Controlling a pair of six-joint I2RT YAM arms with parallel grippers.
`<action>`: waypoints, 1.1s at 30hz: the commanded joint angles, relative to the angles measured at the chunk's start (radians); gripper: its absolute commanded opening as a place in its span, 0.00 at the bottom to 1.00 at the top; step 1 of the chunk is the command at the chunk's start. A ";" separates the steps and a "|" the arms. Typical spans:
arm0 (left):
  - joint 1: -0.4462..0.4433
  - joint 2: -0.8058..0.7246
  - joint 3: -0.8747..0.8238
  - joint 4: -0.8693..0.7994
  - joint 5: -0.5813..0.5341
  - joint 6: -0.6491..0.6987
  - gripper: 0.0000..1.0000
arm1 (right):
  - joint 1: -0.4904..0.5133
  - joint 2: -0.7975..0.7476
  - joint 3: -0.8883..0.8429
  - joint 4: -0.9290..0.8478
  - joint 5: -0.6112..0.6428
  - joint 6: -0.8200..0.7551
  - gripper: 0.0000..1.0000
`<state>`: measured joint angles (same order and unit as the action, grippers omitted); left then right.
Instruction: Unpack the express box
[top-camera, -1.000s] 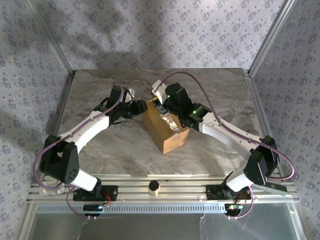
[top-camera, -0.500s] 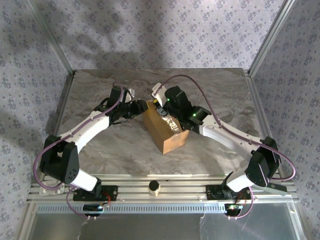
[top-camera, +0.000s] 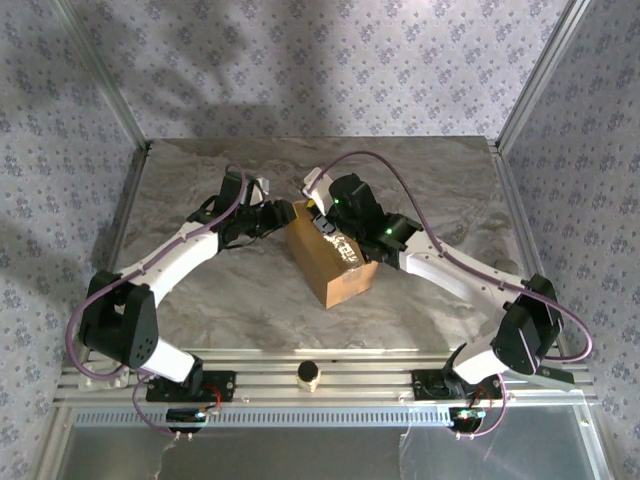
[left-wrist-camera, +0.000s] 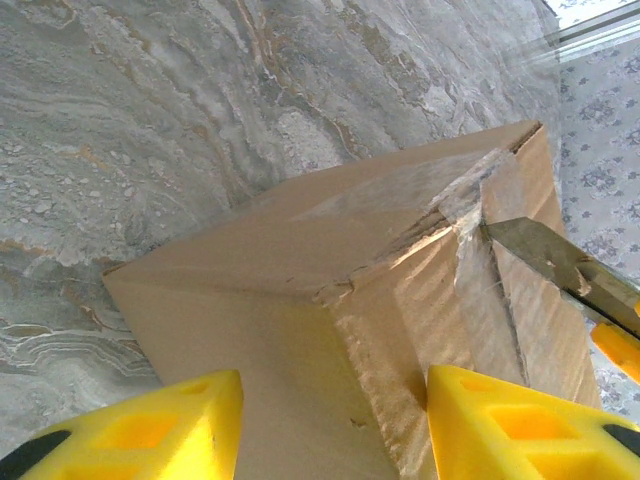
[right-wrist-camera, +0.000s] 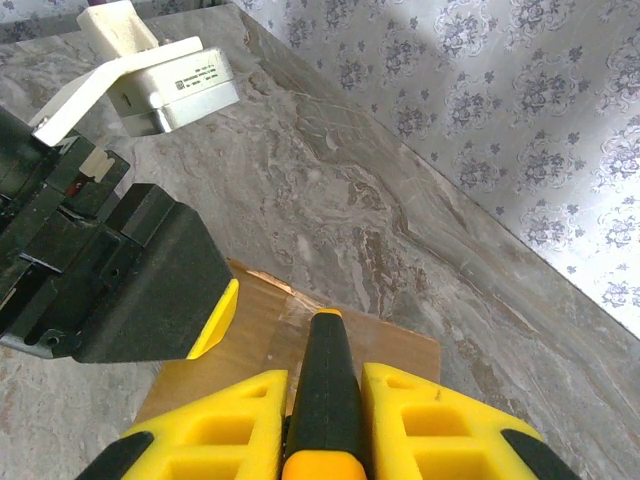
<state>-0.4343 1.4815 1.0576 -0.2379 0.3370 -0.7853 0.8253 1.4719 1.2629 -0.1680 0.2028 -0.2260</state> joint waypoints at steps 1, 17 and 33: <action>-0.006 -0.014 0.026 -0.116 -0.062 0.032 0.50 | 0.005 -0.021 -0.017 -0.093 0.019 0.016 0.00; -0.003 0.033 0.192 -0.201 -0.116 0.137 0.52 | -0.002 -0.024 -0.017 -0.092 0.004 0.053 0.00; 0.011 0.191 0.358 -0.245 -0.023 0.258 0.52 | -0.010 -0.022 -0.016 -0.091 -0.001 0.067 0.00</action>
<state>-0.4320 1.6524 1.3708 -0.4519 0.2661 -0.5766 0.8223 1.4654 1.2629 -0.1776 0.2058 -0.1852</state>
